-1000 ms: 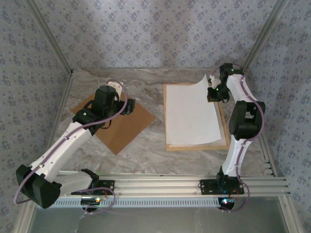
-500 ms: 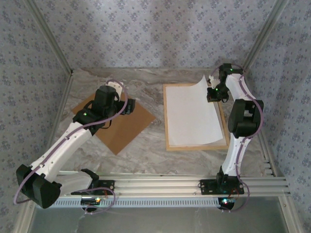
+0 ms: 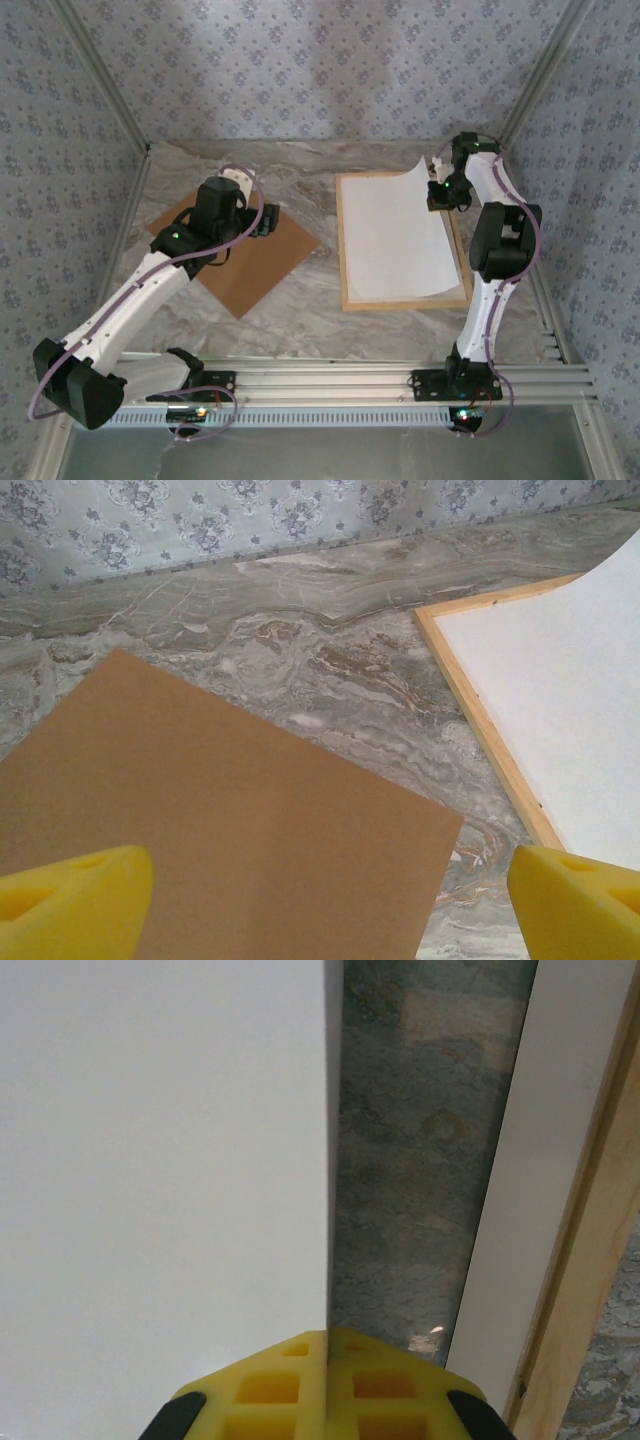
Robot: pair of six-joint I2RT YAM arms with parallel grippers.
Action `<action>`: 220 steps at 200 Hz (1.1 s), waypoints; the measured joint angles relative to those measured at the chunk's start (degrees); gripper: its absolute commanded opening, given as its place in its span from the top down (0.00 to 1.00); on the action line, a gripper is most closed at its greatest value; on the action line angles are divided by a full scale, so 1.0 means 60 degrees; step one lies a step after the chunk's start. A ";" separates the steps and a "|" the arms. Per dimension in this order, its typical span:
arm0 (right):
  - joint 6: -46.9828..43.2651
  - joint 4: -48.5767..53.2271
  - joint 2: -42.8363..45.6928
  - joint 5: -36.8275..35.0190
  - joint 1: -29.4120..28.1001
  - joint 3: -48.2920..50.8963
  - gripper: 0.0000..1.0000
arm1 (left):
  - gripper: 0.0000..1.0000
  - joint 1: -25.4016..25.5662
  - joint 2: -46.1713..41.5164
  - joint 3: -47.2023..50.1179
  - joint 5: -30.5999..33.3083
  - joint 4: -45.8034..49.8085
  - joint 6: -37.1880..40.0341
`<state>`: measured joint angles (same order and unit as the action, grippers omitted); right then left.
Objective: Put the photo into the frame
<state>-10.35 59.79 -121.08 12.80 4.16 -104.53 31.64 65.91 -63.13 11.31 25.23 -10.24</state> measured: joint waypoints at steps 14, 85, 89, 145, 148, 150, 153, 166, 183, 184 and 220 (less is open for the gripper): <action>0.0015 -0.0018 -0.0080 0.0000 0.0022 0.0000 0.83 | 0.08 0.0000 0.0007 -0.0004 0.0004 0.0000 0.0000; 0.0335 -0.0321 -0.0783 -0.0004 0.0306 0.0000 0.49 | 0.08 0.0000 0.0040 0.0051 0.0004 -0.0069 -0.0062; 0.0321 -0.0339 -0.0820 -0.0015 0.0324 0.0000 0.47 | 0.08 0.0000 0.0040 0.0069 0.0007 -0.0087 -0.0062; 0.0517 -0.0739 -0.1177 -0.0222 0.0484 0.0000 0.40 | 0.07 0.0000 0.0051 0.0306 0.0109 -0.0186 -0.0058; 0.0517 -0.0758 -0.1177 -0.0244 0.0481 0.0000 0.40 | 0.07 0.0000 0.0051 0.0321 0.0124 -0.0197 -0.0058; 0.0517 -0.0772 -0.1177 -0.0251 0.0481 0.0000 0.40 | 0.07 0.0000 0.0051 0.0339 0.0127 -0.0215 -0.0062; 0.0528 -0.0794 -0.1166 -0.0251 0.0481 0.0000 0.40 | 0.07 -0.0004 0.0051 0.0361 0.0135 -0.0240 -0.0058; 0.0557 -0.0871 -0.1137 -0.0284 0.0481 0.0004 0.39 | 0.07 -0.0036 0.0058 0.0503 0.0226 -0.0339 -0.0066; 0.0583 -0.1115 -0.0936 -0.0368 0.0481 0.0157 0.37 | 0.07 -0.0262 0.0164 0.0754 0.0219 -0.0433 -0.0157; 0.0586 -0.1129 -0.0900 -0.0372 0.0481 0.0178 0.37 | 0.07 -0.0288 0.0171 0.0772 0.0226 -0.0437 -0.0171; 0.0667 -0.1909 0.0466 -0.0750 0.0361 0.1060 0.34 | 0.07 -0.1002 0.0459 0.1381 0.0175 -0.0539 -0.0663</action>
<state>-6.35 48.34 -118.28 8.29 6.33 -98.17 25.63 68.66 -54.85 12.36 22.00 -14.22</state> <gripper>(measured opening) 0.656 0.932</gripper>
